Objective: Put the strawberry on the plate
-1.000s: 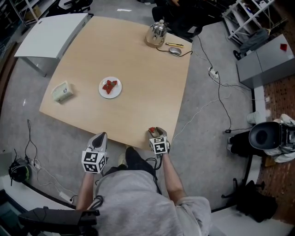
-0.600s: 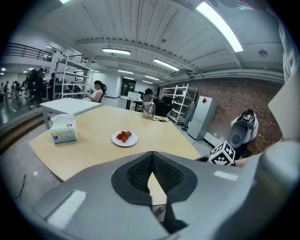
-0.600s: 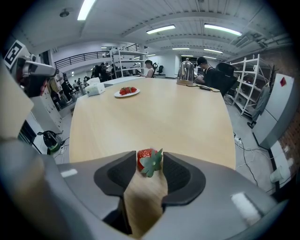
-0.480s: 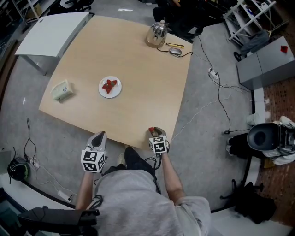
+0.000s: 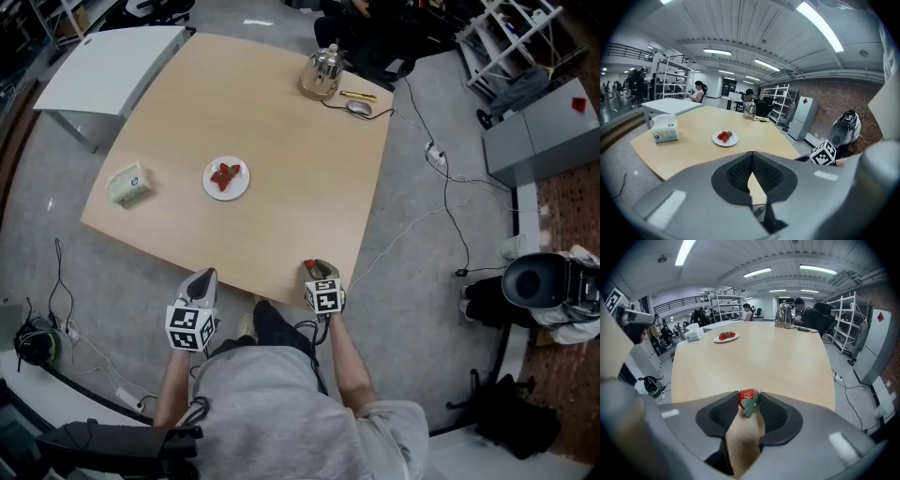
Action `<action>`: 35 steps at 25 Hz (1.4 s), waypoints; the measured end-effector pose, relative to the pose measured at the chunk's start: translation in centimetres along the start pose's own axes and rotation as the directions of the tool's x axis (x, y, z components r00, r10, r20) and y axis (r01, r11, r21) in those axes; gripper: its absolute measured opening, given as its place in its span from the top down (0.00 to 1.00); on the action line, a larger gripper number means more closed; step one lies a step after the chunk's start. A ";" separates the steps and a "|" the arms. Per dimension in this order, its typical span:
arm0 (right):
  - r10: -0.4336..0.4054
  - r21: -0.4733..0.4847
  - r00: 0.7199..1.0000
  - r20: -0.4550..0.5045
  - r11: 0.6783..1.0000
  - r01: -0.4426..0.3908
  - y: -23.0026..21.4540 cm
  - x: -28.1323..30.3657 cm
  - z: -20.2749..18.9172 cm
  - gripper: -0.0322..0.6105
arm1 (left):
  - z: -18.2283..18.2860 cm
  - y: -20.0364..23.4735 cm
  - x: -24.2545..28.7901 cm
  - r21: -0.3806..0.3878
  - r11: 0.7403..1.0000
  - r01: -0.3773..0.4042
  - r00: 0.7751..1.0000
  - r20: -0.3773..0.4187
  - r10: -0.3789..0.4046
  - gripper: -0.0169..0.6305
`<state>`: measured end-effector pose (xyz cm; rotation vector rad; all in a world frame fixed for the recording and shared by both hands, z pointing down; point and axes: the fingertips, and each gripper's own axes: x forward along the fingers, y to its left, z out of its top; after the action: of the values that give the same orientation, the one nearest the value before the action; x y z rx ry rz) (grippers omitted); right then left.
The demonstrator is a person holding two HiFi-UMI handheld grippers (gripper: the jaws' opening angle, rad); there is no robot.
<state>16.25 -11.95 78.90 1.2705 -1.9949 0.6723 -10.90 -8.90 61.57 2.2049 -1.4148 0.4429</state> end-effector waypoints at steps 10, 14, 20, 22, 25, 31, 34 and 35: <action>0.039 -0.024 0.996 0.075 0.999 -0.037 1.7 -0.6 4.1 0.72 | 0.1 0.6 -0.2 -0.014 1.000 -0.014 1.000 0.012 0.014 0.94; 0.057 -0.052 0.991 0.118 0.997 -0.051 2.7 -1.3 6.3 0.72 | 0.0 0.9 -0.5 -0.023 0.999 -0.028 0.999 0.020 0.029 0.94; 0.101 -0.095 0.979 0.176 0.992 -0.086 4.2 -1.8 9.9 0.72 | -0.1 1.9 -1.3 -0.045 0.997 -0.063 0.997 0.030 0.065 0.94; 0.119 -0.111 0.975 0.190 0.989 -0.100 4.8 -1.8 11.1 0.72 | -0.2 2.4 -1.6 -0.056 0.995 -0.079 0.996 0.034 0.081 0.94; 0.153 -0.123 0.966 0.207 0.984 -0.129 5.8 -1.6 12.9 0.72 | -0.3 3.2 -2.3 -0.074 0.992 -0.105 0.993 0.041 0.108 0.94; 0.202 -0.177 0.952 0.229 0.971 -0.164 7.9 -0.8 16.0 0.72 | -0.7 4.8 -3.8 -0.105 0.982 -0.156 0.985 0.055 0.162 0.94; 0.228 -0.210 0.946 0.229 0.961 -0.181 8.9 -0.2 17.2 0.72 | -1.2 5.5 -4.6 -0.122 0.975 -0.184 0.980 0.056 0.192 0.94; 0.236 -0.220 0.944 0.230 0.958 -0.185 9.3 0.1 17.6 0.72 | -1.3 5.8 -4.9 -0.127 0.973 -0.193 0.978 0.056 0.201 0.94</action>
<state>3.13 -21.02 66.99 1.0772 -2.3688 0.4120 -18.18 -6.53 61.41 2.0098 -1.6609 0.3406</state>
